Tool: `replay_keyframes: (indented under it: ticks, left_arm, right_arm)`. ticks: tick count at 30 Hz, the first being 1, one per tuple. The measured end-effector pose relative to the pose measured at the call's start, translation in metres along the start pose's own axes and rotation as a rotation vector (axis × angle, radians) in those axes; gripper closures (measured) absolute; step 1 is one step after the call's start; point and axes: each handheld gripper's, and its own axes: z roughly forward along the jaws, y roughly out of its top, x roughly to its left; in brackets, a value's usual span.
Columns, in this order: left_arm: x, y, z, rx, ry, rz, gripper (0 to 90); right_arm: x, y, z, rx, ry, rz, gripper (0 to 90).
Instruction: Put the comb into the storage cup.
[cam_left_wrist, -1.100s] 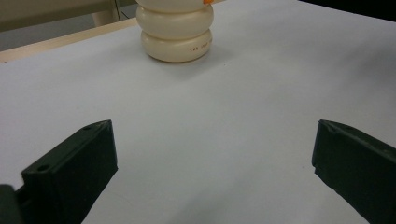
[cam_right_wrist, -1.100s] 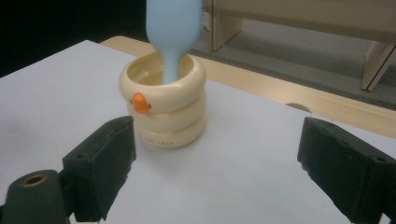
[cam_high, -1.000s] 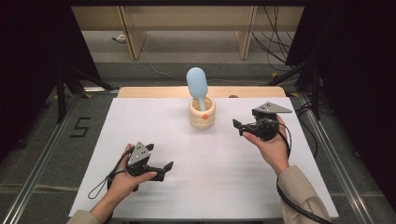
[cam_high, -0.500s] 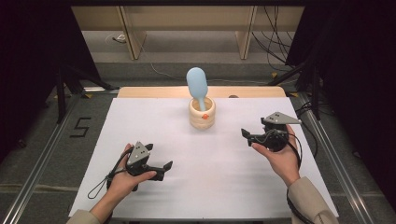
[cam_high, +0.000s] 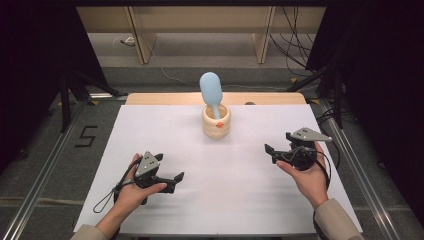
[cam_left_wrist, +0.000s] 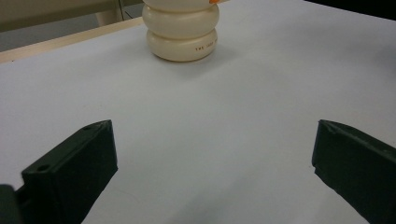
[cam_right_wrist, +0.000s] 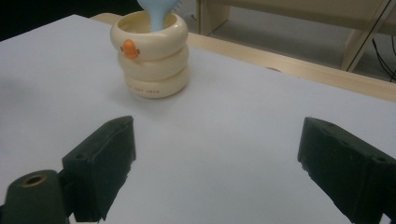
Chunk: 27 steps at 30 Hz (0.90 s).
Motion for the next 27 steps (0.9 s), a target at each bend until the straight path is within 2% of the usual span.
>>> replay_keyframes:
  ticks: [27]
  left_arm:
    - [0.002,0.001,-0.002,-0.011,0.005,0.001,0.0]
  right_arm:
    - [-0.01,-0.026,-0.032,-0.026,-0.019,0.045,12.3]
